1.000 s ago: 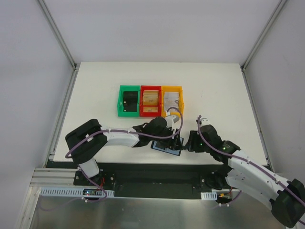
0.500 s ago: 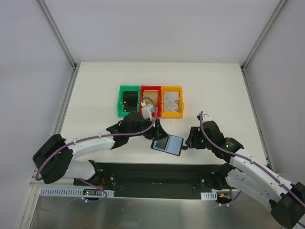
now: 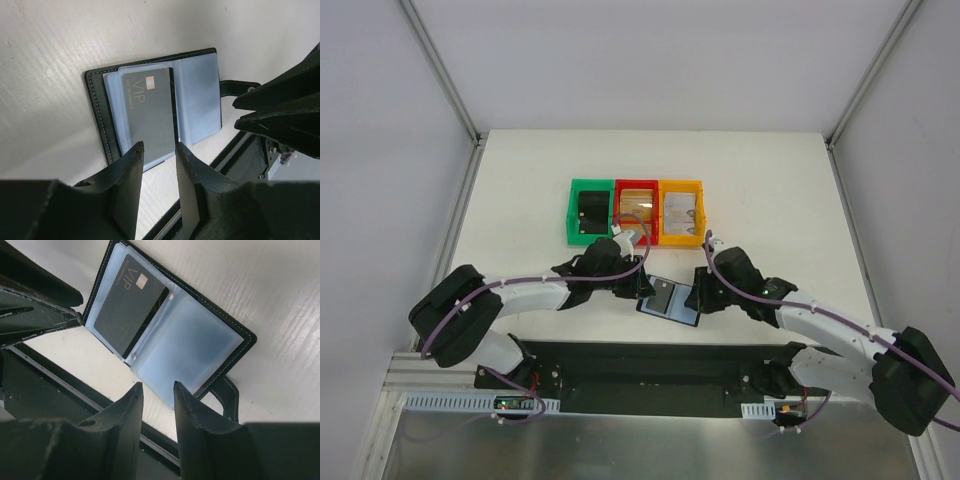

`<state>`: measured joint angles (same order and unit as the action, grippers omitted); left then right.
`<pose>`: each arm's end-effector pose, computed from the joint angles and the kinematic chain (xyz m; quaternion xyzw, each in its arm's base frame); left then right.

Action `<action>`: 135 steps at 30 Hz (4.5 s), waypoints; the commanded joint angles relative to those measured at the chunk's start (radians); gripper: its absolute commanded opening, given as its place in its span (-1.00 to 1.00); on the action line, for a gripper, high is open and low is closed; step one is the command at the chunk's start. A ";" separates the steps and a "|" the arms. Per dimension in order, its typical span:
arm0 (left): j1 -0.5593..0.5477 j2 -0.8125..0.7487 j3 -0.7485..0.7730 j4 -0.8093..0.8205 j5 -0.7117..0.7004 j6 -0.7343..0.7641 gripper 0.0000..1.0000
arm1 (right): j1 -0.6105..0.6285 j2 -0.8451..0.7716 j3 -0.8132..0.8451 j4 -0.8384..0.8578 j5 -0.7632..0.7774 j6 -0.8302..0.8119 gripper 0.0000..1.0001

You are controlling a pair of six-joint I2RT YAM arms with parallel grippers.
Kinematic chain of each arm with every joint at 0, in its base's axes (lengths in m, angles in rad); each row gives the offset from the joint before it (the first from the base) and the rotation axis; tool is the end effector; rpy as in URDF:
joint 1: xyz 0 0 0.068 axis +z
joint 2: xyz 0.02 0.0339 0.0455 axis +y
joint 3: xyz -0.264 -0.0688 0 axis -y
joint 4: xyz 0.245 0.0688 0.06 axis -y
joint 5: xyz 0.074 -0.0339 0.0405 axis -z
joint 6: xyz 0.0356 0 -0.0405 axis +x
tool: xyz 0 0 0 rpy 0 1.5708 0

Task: Take the credit cards out of the card holder
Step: Remove the credit card from the card holder.

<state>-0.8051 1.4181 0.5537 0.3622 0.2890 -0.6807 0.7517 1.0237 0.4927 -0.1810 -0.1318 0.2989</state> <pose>0.1862 -0.2084 0.1750 0.1261 0.8455 -0.4321 0.2873 0.1481 0.1448 0.1952 -0.2304 0.8779 0.2601 0.3294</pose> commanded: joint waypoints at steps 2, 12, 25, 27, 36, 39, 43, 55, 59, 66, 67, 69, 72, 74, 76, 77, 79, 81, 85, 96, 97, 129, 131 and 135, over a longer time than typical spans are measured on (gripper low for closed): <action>0.000 0.031 0.017 0.060 0.032 -0.006 -0.39 | 0.005 0.076 0.004 0.103 0.000 0.020 -0.30; -0.002 0.044 -0.060 0.110 -0.004 -0.039 -0.47 | 0.001 0.200 0.075 0.149 0.006 0.012 -0.20; -0.046 0.104 -0.078 0.141 -0.028 -0.054 -0.68 | 0.001 0.297 0.024 0.347 -0.045 0.151 -0.14; -0.058 0.102 -0.084 0.146 -0.045 -0.060 -0.71 | 0.002 0.303 0.027 0.354 -0.045 0.152 -0.14; -0.080 0.044 -0.116 0.133 -0.103 -0.082 -0.81 | -0.012 0.329 0.037 0.351 -0.045 0.154 -0.14; -0.082 0.030 -0.117 0.118 -0.112 -0.076 -0.81 | -0.021 0.325 0.024 0.353 -0.049 0.155 -0.14; -0.078 -0.016 -0.107 0.072 -0.142 -0.056 -0.71 | -0.031 0.314 0.004 0.362 -0.051 0.155 -0.13; -0.068 -0.116 -0.075 -0.037 -0.203 -0.010 -0.32 | -0.038 0.386 0.030 0.425 -0.123 0.128 -0.11; -0.066 -0.122 -0.089 -0.040 -0.203 -0.020 -0.31 | -0.038 0.429 0.059 0.417 -0.138 0.103 -0.11; -0.068 -0.143 -0.104 -0.045 -0.208 -0.023 -0.31 | -0.038 0.478 0.113 0.356 -0.161 0.025 -0.10; -0.066 -0.143 -0.106 -0.043 -0.209 -0.023 -0.32 | -0.040 0.478 0.116 0.345 -0.158 0.017 -0.10; -0.066 -0.145 -0.103 -0.048 -0.212 -0.022 -0.31 | -0.043 0.466 0.119 0.330 -0.144 0.011 -0.11; -0.068 -0.153 -0.100 -0.046 -0.217 -0.022 -0.31 | -0.051 0.417 0.112 0.311 -0.121 0.005 -0.10; -0.066 -0.151 -0.094 -0.043 -0.217 -0.022 -0.31 | -0.052 0.383 0.110 0.293 -0.111 0.002 -0.10; -0.062 -0.145 -0.080 -0.034 -0.214 -0.019 -0.34 | -0.052 0.346 0.115 0.270 -0.100 0.000 -0.10; -0.060 -0.136 -0.072 -0.025 -0.206 -0.017 -0.35 | -0.054 0.328 0.115 0.262 -0.098 0.005 -0.10; -0.052 -0.113 -0.054 -0.006 -0.182 -0.017 -0.39 | -0.054 0.299 0.112 0.256 -0.097 0.016 -0.09; -0.046 -0.079 -0.035 0.007 -0.166 -0.014 -0.45 | -0.052 0.279 0.109 0.259 -0.103 0.029 -0.09; -0.046 -0.013 -0.011 0.049 -0.131 -0.022 -0.62 | -0.054 0.269 0.069 0.340 -0.117 0.094 -0.10; -0.045 0.079 0.009 0.072 -0.136 -0.033 -1.00 | -0.054 0.326 -0.022 0.551 -0.138 0.238 -0.10; -0.045 0.087 0.011 0.072 -0.136 -0.033 -1.00 | -0.052 0.326 -0.023 0.555 -0.138 0.243 -0.10; -0.045 0.107 -0.040 0.084 -0.146 -0.072 -1.00 | -0.052 0.427 -0.080 0.735 -0.167 0.350 -0.24; -0.046 0.107 -0.043 0.087 -0.145 -0.074 -1.00 | -0.054 0.429 -0.091 0.758 -0.172 0.361 -0.25; -0.045 0.096 -0.058 0.089 -0.152 -0.085 -1.00 | -0.055 0.449 -0.109 0.808 -0.178 0.382 -0.26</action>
<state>-0.8558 1.5261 0.5240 0.4511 0.1524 -0.7494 0.7013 1.4532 0.4026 0.5194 -0.2787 0.6449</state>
